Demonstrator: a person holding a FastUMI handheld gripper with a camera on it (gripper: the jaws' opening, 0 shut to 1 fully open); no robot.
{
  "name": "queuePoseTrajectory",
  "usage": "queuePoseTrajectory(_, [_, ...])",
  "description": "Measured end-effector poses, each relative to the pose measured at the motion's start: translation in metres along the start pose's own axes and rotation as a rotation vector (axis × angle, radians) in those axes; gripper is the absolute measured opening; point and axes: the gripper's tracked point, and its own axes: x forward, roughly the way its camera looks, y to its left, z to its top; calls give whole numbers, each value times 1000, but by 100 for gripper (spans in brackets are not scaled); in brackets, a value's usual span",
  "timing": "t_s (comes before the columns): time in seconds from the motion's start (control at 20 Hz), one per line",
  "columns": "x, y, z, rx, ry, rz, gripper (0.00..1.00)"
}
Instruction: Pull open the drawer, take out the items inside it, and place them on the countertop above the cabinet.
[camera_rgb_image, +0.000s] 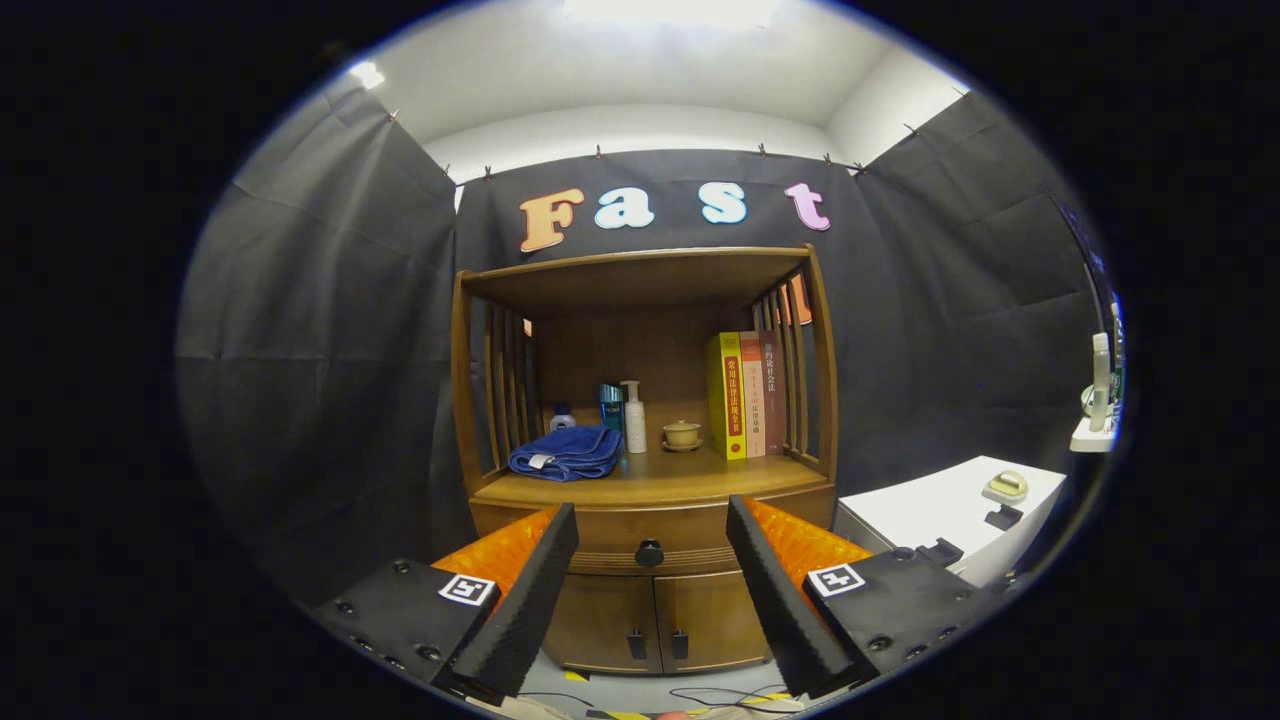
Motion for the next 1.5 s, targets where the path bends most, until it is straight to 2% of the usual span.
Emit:
queuePoseTrajectory(0.45, [13,-8,-4,-6,-13,-6,98])
queuePoseTrajectory(0.75, [70,-17,-7,-82,-79,1,98])
queuePoseTrajectory(0.9, [109,-21,-36,-123,-82,-35,98])
queuePoseTrajectory(1.0, [132,-9,-58,-140,-78,-6,98])
queuePoseTrajectory(1.25, [178,3,-126,-31,4,42,98])
queuePoseTrajectory(1.5, [215,-1,-161,-33,39,16,98])
